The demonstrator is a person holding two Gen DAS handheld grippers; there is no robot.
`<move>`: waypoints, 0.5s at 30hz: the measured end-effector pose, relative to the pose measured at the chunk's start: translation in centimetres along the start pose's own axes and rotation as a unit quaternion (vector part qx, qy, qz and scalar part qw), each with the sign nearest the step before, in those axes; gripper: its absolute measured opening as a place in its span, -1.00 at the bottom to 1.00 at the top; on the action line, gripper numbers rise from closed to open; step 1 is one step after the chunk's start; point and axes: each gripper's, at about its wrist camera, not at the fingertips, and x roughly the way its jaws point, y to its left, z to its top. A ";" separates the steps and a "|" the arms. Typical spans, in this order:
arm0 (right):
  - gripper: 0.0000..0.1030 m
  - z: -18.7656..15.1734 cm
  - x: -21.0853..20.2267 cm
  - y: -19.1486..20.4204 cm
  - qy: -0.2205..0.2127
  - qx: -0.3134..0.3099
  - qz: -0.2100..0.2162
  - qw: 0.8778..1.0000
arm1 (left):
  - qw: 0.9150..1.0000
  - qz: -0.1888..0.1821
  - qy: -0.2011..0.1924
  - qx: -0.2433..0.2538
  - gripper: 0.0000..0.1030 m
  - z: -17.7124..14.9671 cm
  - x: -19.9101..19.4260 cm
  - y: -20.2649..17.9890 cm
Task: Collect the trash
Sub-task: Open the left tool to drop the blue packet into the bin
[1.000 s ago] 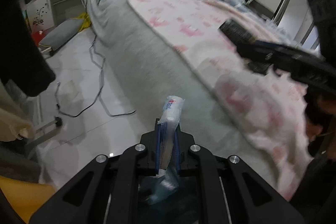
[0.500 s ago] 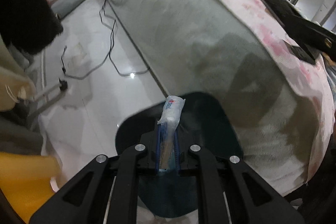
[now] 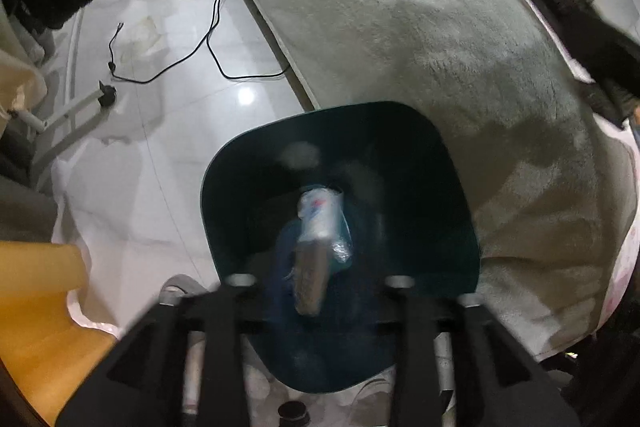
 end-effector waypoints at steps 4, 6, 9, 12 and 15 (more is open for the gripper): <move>0.08 -0.3 1.2 0.2 0.015 -0.001 -0.002 1.000 | 1.000 -0.001 -0.007 0.005 0.15 -0.3 -0.6 0.3; 0.08 -0.4 2.0 0.4 0.025 -0.004 -0.003 1.000 | 1.000 0.011 -0.014 0.007 0.26 -0.3 -1.0 0.5; 0.08 -0.7 3.3 0.6 0.043 -0.005 -0.004 0.999 | 0.999 0.036 -0.035 0.021 0.31 -0.4 -1.9 0.6; 0.08 -1.1 4.4 0.9 0.057 -0.009 -0.008 0.998 | 0.998 0.033 -0.057 0.010 0.32 -0.3 -3.1 1.4; 0.08 -1.5 5.5 1.1 0.072 -0.011 -0.008 0.997 | 0.996 0.038 -0.082 0.006 0.32 -0.2 -4.5 2.1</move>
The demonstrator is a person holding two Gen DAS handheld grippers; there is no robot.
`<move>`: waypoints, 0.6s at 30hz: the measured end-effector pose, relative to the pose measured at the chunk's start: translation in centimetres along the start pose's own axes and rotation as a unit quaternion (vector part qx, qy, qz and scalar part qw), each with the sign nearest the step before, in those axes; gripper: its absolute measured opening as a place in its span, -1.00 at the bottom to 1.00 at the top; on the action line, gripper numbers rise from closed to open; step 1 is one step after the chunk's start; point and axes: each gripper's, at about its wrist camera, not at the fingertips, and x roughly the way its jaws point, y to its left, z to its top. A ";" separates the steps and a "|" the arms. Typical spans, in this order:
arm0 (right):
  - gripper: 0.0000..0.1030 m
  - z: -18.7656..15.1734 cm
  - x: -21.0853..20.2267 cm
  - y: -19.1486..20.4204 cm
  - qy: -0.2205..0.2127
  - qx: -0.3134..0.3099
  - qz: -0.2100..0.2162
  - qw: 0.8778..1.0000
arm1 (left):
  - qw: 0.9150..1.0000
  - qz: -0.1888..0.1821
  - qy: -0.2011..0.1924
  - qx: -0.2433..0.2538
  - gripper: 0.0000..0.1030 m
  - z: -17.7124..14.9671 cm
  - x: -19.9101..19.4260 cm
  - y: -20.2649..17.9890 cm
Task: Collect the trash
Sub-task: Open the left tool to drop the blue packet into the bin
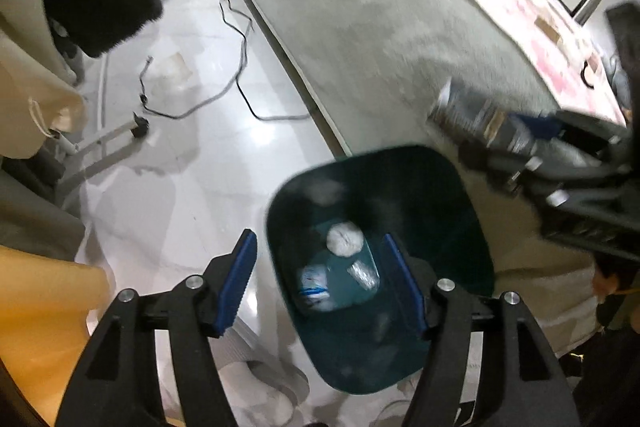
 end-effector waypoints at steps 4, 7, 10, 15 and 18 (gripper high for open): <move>0.08 -0.5 1.6 0.0 0.020 0.000 -0.003 1.000 | 0.999 0.005 -0.037 0.003 0.38 0.2 -1.9 0.8; 0.08 -1.0 2.9 0.1 0.040 -0.001 -0.004 0.999 | 0.998 0.010 -0.060 0.014 0.41 0.6 -3.3 0.8; 0.08 -1.7 4.3 0.3 0.063 -0.006 -0.008 0.998 | 0.997 0.006 -0.074 0.012 0.41 1.0 -4.6 0.9; 0.08 -2.8 6.1 0.9 0.091 -0.012 -0.014 0.996 | 0.995 0.004 -0.102 0.015 0.41 1.5 -6.6 0.8; 0.08 -3.4 7.1 1.3 0.107 -0.019 -0.015 0.994 | 0.994 0.021 -0.106 0.027 0.41 1.7 -7.3 0.2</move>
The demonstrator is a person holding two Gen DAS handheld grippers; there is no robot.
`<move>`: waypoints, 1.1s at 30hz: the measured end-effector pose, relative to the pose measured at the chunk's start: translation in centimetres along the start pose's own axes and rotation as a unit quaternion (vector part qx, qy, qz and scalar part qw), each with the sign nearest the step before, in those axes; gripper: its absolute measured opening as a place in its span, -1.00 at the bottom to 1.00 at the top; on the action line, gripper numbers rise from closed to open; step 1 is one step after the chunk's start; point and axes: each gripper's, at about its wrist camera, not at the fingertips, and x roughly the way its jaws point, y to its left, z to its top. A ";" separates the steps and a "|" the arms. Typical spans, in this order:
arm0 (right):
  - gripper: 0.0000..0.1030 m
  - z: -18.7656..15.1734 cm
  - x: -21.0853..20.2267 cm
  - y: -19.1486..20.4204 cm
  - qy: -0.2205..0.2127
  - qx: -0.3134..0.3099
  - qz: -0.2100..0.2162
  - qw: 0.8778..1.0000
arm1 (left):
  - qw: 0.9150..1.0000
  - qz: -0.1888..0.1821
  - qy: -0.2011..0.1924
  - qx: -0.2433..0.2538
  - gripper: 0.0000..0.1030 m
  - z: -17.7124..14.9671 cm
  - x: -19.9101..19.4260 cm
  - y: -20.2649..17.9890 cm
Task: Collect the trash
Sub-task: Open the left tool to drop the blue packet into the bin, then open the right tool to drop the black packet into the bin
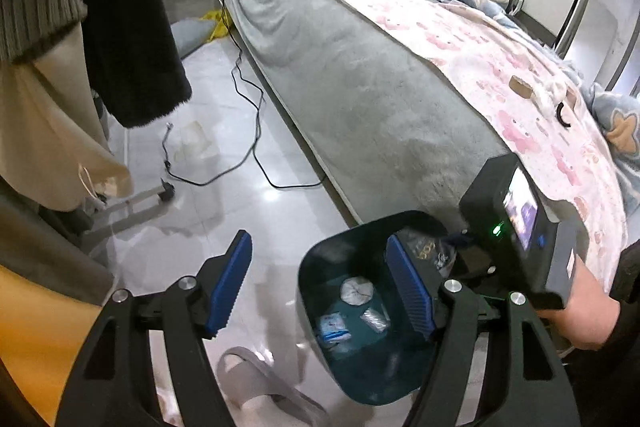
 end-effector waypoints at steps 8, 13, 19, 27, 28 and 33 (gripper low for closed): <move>0.09 -0.7 1.2 0.8 0.022 -0.012 -0.001 1.000 | 0.999 -0.027 -0.047 -0.002 0.41 2.0 -3.3 -0.7; 0.17 -1.4 1.5 1.1 0.038 -0.016 -0.010 0.999 | 0.997 -0.039 -0.069 -0.010 0.41 3.3 -5.5 -1.0; 0.49 -1.8 1.6 1.1 0.048 -0.026 -0.015 0.998 | 0.994 -0.048 -0.101 -0.014 0.47 5.1 -7.6 -2.2; 0.49 -1.5 -2.5 0.7 -0.013 -0.034 -0.009 0.999 | 0.990 -0.062 -0.128 -0.021 0.49 7.3 -9.1 -3.6; 0.50 -1.5 -3.2 0.6 -0.023 -0.034 -0.009 0.999 | 0.990 -0.062 -0.128 -0.022 0.49 7.6 -9.1 -4.0; 0.53 -1.3 -7.1 -0.3 -0.081 -0.034 -0.018 0.996 | 0.988 -0.072 -0.135 -0.032 0.49 8.7 -9.3 -4.8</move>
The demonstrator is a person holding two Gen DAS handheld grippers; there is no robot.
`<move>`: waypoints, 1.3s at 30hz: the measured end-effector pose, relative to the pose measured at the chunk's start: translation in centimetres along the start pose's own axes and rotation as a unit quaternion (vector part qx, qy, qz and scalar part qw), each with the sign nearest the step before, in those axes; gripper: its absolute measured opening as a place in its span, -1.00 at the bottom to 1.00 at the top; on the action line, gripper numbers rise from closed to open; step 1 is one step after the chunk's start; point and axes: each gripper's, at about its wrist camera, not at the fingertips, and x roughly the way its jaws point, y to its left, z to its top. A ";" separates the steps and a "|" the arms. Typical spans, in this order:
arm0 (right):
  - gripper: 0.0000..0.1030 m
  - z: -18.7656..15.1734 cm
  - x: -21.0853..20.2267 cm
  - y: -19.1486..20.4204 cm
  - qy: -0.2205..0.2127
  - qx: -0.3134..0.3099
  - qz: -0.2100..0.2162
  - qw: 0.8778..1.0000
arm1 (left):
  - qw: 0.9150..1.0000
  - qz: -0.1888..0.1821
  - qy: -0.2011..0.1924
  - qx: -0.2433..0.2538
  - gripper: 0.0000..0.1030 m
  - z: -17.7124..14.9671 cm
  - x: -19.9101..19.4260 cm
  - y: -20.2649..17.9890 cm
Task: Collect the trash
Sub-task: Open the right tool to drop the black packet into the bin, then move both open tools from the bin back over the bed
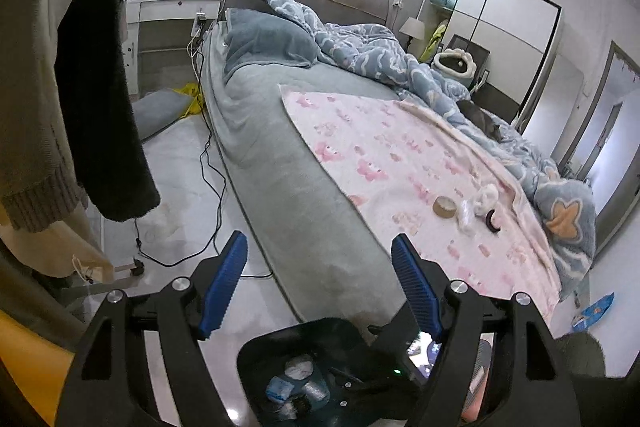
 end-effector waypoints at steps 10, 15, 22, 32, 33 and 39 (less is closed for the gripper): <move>0.55 0.5 -7.3 -4.6 -0.098 0.010 0.003 0.995 | 1.000 -0.012 -0.011 -0.020 0.54 1.9 1.9 -2.1; 0.55 0.5 -9.4 -7.4 -0.123 0.025 -0.011 0.992 | 1.000 -0.018 0.002 -0.012 0.54 2.1 4.0 -4.0; 0.55 -0.3 -11.9 -12.7 -0.158 0.069 -0.033 0.984 | 0.999 -0.026 0.022 0.008 0.54 1.6 7.1 -6.8; 0.55 -1.7 -12.6 -20.8 -0.173 0.118 -0.071 0.975 | 0.996 -0.044 0.037 0.062 0.54 1.2 10.5 -11.0; 0.55 -2.0 -12.6 -21.7 -0.172 0.126 -0.073 0.974 | 0.996 -0.044 0.039 0.064 0.54 1.3 10.8 -11.2; 0.55 -3.5 -13.0 -25.9 -0.173 0.157 -0.091 0.968 | 0.994 -0.053 0.045 0.084 0.54 1.5 12.8 -13.4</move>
